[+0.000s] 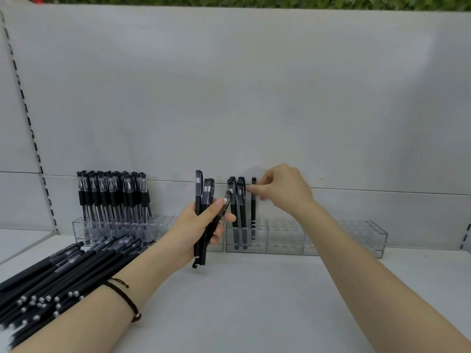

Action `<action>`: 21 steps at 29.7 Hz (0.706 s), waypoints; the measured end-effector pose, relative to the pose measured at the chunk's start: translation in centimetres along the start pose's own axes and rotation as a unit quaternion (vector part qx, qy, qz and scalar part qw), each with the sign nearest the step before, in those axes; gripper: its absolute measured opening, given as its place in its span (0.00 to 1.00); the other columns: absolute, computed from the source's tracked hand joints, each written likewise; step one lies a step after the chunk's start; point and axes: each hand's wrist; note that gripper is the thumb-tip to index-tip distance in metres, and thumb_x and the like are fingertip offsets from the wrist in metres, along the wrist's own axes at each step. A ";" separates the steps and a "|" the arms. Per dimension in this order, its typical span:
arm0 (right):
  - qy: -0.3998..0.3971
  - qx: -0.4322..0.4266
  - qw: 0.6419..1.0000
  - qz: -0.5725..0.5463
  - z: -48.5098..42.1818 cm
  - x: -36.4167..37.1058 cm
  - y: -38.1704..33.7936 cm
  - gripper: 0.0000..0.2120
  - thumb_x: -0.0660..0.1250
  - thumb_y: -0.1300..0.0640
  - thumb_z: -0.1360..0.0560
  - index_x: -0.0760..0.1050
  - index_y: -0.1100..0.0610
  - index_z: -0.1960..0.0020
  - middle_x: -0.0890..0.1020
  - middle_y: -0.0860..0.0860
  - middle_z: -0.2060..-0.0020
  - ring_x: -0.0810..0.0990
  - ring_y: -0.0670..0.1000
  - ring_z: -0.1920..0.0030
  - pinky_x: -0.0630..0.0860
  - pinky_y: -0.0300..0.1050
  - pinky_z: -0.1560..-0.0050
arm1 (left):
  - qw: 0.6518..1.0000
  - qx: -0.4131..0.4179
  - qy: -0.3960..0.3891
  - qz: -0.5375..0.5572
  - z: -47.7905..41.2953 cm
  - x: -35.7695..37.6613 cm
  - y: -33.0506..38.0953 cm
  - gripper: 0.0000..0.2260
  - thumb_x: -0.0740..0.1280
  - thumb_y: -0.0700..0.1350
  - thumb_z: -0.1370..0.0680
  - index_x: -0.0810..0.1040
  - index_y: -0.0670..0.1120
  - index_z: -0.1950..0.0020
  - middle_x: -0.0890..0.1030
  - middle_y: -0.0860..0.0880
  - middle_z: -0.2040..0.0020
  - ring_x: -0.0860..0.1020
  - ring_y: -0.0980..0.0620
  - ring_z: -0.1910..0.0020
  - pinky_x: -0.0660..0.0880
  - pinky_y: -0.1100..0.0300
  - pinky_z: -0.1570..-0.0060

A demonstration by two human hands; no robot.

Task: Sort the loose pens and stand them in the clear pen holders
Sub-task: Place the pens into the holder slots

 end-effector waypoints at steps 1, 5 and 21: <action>0.004 -0.001 1.000 0.025 0.1 -0.2 -0.1 0.22 0.70 0.37 0.31 0.79 0.57 0.65 0.83 0.50 0.69 0.78 0.51 0.68 0.80 0.50 0.59 | 1.000 -0.001 0.002 0.006 0.1 0.1 0.0 0.13 0.67 0.52 0.25 0.75 0.43 0.49 0.83 0.47 0.60 0.71 0.54 0.73 0.68 0.64 0.76; 0.048 -0.068 0.992 -0.090 0.7 -0.8 -0.9 0.36 0.61 0.32 0.27 0.75 0.68 0.64 0.82 0.59 0.67 0.79 0.55 0.67 0.76 0.50 0.60 | 0.999 0.007 -0.012 0.050 0.0 0.1 0.1 0.15 0.70 0.51 0.28 0.74 0.43 0.48 0.75 0.48 0.62 0.69 0.53 0.71 0.66 0.64 0.74; -0.196 -0.094 0.930 -0.297 1.4 -2.1 -2.6 0.07 0.71 0.62 0.25 0.81 0.63 0.49 0.81 0.52 0.64 0.71 0.45 0.73 0.62 0.35 0.75 | 0.993 0.034 -0.042 0.104 0.1 0.5 0.0 0.09 0.64 0.45 0.22 0.77 0.45 0.44 0.82 0.45 0.61 0.79 0.51 0.67 0.78 0.61 0.66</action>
Point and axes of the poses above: each hand's wrist, its own z-axis away from the middle knuckle, its own x-axis out of the palm, y = z × x
